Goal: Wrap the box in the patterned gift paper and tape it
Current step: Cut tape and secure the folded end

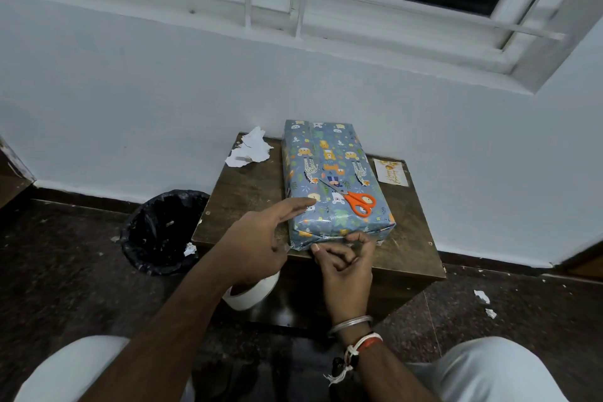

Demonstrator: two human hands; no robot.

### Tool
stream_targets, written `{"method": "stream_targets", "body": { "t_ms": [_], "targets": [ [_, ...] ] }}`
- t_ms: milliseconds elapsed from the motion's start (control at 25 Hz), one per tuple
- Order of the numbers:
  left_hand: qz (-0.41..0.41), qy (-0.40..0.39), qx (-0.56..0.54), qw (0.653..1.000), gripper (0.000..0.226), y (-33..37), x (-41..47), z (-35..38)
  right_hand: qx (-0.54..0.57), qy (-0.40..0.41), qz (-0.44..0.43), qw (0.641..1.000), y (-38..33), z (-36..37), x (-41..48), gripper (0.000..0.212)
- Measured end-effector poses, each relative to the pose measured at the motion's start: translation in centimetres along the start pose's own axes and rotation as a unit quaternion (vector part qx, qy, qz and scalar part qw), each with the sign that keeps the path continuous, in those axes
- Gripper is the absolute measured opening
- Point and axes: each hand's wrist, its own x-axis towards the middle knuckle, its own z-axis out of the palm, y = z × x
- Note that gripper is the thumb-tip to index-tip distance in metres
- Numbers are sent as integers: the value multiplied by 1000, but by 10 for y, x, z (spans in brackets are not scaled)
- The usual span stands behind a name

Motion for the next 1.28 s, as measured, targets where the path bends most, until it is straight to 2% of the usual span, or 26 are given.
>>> {"method": "stream_targets", "body": {
  "t_ms": [200, 440, 560, 720, 800, 960, 1040, 1080, 1200, 1280],
  "targets": [
    [-12, 2, 60, 998, 92, 1, 1, 0, -20, 38, -7, 999, 1, 5, 0, 52],
    [-19, 10, 79, 997, 92, 6, 0, -1, -144, 48, -35, 988, 0, 3, 6, 58],
    [-14, -4, 66, 998, 90, 5, 1, -2, -200, 59, -62, 976, 3, -3, 9, 63],
    [-19, -5, 42, 999, 88, 1, 1, 0, -190, 33, -79, 978, 2, -4, 7, 56],
    [-34, -7, -6, 999, 88, 0, 1, 3, -210, 7, -110, 971, -1, -8, 6, 52],
    [-57, 3, -124, 991, 86, 1, 8, 2, -311, -3, -215, 926, -35, -27, 17, 33],
    [-73, 3, -179, 981, 88, 6, 14, 2, -378, 0, -280, 882, -58, -36, 34, 16],
    [-80, 0, -205, 975, 90, 8, 17, 2, -421, -19, -294, 858, -66, -40, 44, 16],
    [-97, -2, -271, 958, 93, 15, 25, 3, -530, -148, -264, 792, -67, -51, 73, 45],
    [-118, 5, -294, 948, 93, 16, 28, 4, -525, -200, -238, 793, -63, -53, 80, 41]
  ]
}}
